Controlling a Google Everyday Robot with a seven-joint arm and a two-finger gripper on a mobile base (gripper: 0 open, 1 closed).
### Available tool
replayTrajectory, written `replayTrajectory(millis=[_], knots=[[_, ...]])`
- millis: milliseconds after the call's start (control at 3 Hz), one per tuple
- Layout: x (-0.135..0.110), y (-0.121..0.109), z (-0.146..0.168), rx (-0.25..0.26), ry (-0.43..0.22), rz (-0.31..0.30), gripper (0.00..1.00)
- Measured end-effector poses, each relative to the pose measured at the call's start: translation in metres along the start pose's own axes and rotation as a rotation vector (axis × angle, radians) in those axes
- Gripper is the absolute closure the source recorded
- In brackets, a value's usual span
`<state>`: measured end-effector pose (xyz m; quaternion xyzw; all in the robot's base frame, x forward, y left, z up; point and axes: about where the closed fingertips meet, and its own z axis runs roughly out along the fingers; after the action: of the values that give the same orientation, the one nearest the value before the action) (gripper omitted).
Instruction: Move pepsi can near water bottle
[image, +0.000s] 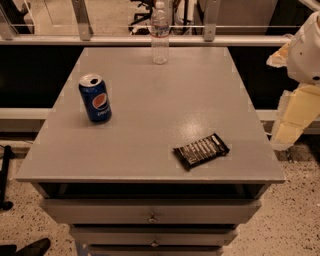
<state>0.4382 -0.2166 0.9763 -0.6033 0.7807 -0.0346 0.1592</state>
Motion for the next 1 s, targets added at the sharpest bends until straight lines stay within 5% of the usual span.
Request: replayTrajectory(millis=[333, 667, 1000], knots=[[-0.001, 0.0, 0.0, -0.001, -0.003, 0.0, 0.0], [-0.047, -0.008, 0.025, -0.048, -0.169, 0.005, 0.0], [-0.126, -0.021, 0.061, -0.141, -0.422, 0.025, 0.0]])
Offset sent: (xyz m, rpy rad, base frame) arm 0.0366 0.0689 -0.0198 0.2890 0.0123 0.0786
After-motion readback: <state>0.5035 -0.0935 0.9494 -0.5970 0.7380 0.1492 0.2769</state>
